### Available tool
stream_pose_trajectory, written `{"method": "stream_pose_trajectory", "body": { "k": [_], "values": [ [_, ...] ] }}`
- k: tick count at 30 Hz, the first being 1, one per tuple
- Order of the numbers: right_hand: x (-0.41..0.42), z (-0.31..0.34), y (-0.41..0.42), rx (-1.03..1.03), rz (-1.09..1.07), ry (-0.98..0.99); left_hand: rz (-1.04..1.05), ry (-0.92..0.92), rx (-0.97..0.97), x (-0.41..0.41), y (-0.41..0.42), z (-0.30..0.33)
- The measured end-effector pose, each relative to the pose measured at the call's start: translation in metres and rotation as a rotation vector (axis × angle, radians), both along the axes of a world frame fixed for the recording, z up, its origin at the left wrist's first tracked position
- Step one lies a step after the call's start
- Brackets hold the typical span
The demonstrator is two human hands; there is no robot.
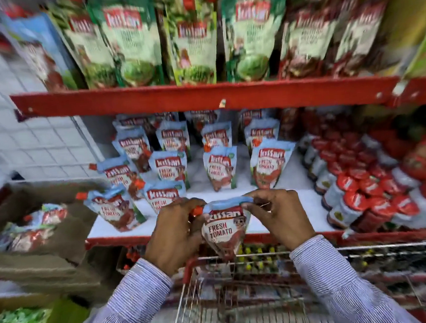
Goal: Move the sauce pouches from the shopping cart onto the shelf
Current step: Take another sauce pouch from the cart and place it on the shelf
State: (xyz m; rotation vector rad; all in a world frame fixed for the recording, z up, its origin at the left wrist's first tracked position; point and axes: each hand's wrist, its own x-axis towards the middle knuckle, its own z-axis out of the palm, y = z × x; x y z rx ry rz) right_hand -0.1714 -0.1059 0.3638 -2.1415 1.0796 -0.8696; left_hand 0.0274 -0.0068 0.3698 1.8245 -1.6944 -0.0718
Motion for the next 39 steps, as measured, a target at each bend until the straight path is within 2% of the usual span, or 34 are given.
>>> {"method": "stream_pose_trajectory", "body": {
  "k": [5, 12, 16, 39],
  "values": [
    [0.015, 0.013, -0.027, 0.002, -0.043, -0.022, 0.035, 0.013, 0.020, 0.007, -0.046, 0.010],
    [0.032, -0.007, -0.059, 0.048, -0.087, 0.039, 0.060, 0.028, 0.073, 0.016, -0.086, -0.011],
    [0.034, -0.022, -0.061, 0.071, -0.100, 0.094, 0.085, 0.043, 0.126, 0.013, -0.089, -0.024],
    [0.038, -0.031, -0.075, 0.066, -0.144, 0.096, 0.091, 0.150, 0.152, 0.014, -0.102, -0.027]
  ]
}}
